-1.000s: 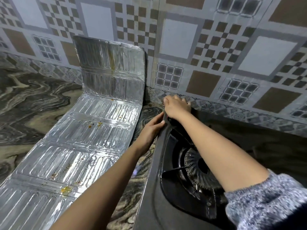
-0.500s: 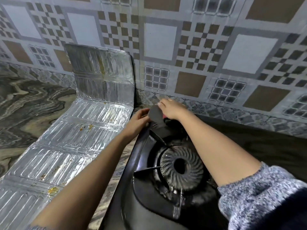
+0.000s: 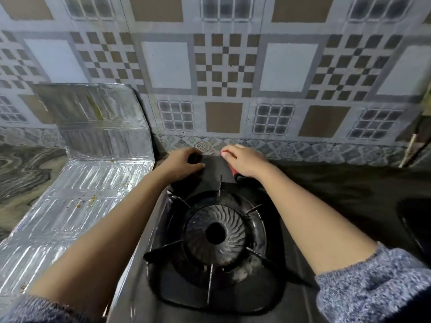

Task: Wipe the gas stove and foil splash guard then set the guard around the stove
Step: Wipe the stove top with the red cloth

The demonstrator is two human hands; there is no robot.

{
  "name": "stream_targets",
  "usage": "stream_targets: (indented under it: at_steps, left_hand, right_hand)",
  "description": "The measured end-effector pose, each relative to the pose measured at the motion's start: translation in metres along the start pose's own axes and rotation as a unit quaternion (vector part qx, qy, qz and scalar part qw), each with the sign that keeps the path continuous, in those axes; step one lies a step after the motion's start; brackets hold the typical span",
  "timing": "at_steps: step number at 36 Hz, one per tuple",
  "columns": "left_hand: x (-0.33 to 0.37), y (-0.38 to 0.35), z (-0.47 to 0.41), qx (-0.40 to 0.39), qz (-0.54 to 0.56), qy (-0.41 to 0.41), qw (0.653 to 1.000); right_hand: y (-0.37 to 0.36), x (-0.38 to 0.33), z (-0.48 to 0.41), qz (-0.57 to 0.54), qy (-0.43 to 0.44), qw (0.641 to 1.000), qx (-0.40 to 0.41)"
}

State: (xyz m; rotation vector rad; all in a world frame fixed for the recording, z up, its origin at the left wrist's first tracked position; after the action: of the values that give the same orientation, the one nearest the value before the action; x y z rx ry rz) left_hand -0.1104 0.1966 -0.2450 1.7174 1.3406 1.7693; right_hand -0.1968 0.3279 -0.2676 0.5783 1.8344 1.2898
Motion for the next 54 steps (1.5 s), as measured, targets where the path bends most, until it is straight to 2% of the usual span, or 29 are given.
stream_targets:
  at_steps: [5,12,18,26,34,45,54]
  left_hand:
    - [0.032,-0.023,-0.012,-0.045,-0.044,-0.035,0.997]
    - [0.082,-0.064,-0.013,-0.107,-0.04,-0.077,0.99]
    - [0.127,-0.097,-0.007,-0.127,-0.042,-0.112,0.985]
    - [0.177,-0.138,-0.002,-0.154,-0.043,-0.119,0.98]
    - [0.225,-0.174,0.002,-0.174,-0.023,-0.132,0.976]
    - [0.285,-0.225,0.004,-0.199,-0.023,-0.146,0.969]
    - [0.312,-0.246,0.004,-0.202,-0.01,-0.163,0.966]
  right_hand:
    - [0.019,0.034,0.016,0.01,-0.023,1.0,0.019]
    - [0.049,0.09,0.042,0.027,-0.044,0.998,0.039]
    - [0.07,0.135,0.06,0.021,-0.057,0.998,0.03]
    - [0.099,0.201,0.083,0.015,-0.072,0.997,0.015]
    - [0.117,0.266,0.102,-0.004,-0.085,0.996,-0.039]
    - [0.134,0.314,0.113,0.016,-0.089,0.991,-0.103]
    - [0.156,0.355,0.128,-0.024,-0.109,0.992,-0.064]
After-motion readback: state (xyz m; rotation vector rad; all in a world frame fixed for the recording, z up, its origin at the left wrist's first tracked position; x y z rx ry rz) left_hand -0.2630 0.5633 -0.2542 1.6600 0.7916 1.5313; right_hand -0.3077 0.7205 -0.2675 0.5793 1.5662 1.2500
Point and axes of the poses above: each hand's wrist, its own z-axis away from the middle knuckle, its own y-axis out of the back of the hand, x = y × z, the point moved 10 cm from there along -z, towards the middle knuckle, and after that the axes turned 15 degrees about x, right-handed, at the moved point
